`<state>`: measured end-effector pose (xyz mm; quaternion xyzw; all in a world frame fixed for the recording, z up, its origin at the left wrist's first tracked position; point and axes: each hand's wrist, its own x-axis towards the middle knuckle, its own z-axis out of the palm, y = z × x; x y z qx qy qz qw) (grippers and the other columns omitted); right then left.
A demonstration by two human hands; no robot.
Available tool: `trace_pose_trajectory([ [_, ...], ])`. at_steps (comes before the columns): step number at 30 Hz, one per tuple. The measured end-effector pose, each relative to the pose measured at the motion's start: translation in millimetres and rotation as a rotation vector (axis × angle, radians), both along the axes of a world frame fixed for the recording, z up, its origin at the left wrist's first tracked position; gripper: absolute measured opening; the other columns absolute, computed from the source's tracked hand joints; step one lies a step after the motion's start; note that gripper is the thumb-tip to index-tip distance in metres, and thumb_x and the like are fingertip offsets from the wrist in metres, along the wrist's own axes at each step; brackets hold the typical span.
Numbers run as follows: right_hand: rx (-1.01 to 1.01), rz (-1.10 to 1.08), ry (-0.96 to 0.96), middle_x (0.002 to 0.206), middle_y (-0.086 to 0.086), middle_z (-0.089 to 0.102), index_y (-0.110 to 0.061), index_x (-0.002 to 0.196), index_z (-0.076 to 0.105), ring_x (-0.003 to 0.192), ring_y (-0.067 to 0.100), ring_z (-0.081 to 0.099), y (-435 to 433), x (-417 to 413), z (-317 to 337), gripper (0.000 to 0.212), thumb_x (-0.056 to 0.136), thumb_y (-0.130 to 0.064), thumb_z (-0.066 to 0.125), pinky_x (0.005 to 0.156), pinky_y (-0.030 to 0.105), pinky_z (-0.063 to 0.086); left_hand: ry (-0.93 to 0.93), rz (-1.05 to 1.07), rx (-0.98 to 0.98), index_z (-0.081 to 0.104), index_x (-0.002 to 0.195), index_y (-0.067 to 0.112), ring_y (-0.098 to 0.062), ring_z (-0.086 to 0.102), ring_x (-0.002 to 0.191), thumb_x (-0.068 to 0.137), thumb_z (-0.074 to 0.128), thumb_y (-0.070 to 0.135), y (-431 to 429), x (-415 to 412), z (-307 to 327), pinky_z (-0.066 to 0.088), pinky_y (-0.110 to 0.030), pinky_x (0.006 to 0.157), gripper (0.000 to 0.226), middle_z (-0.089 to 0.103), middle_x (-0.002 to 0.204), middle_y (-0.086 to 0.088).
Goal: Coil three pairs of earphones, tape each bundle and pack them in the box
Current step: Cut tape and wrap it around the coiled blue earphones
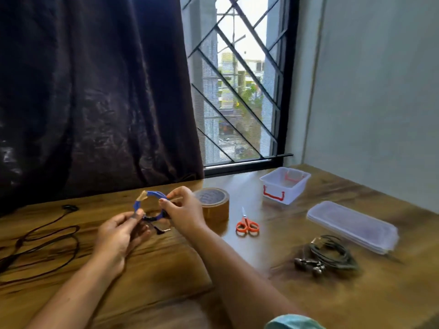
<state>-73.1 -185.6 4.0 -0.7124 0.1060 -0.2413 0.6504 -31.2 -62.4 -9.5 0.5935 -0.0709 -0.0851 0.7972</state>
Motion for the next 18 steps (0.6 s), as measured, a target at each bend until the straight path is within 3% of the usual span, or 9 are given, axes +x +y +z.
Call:
trace_pose_trajectory([
  [4,-0.089,0.004,0.063,0.102,0.007,0.066,-0.019,0.097,0.054,0.076,0.008,0.066,-2.3,-7.6,2.5,0.013,0.09,-0.022,0.064,0.052,0.014,0.05,-0.026,0.006,0.033,0.061,0.082,0.011,-0.004,0.061,0.048,0.093,0.055,0.012,2.1,-1.5,0.8,0.054,-0.02,0.045,0.012,0.063,0.071,-0.004],
  [10,-0.301,-0.089,0.198,0.102,0.007,0.064,-0.02,0.084,0.055,0.091,0.021,0.066,-19.0,-23.0,11.9,0.011,0.086,-0.019,0.066,0.081,0.037,0.057,0.013,-0.137,0.069,0.061,0.081,0.007,-0.007,0.061,0.044,0.09,0.059,0.013,-2.7,-19.8,10.5,0.054,-0.02,0.044,0.01,0.063,0.065,-0.006],
  [15,-0.254,-0.163,0.245,0.094,0.01,0.066,-0.024,0.068,0.054,0.089,0.027,0.068,-39.7,-70.6,21.4,0.022,0.077,-0.015,0.072,0.08,0.044,0.058,-0.014,-0.264,0.094,0.062,0.083,0.002,-0.008,0.06,0.044,0.091,0.057,0.012,-19.4,-58.7,10.1,0.054,-0.019,0.046,0.014,0.065,0.055,-0.003],
  [18,-0.195,-0.211,0.242,0.076,0.007,0.063,-0.018,0.064,0.055,0.079,0.027,0.07,-54.4,-118.1,19.8,0.023,0.078,-0.006,0.069,0.072,0.041,0.061,0.005,-0.36,0.132,0.063,0.087,-0.002,-0.007,0.06,0.045,0.09,0.057,0.012,-29.3,-88.8,8.0,0.053,-0.018,0.046,0.015,0.066,0.058,-0.005],
])
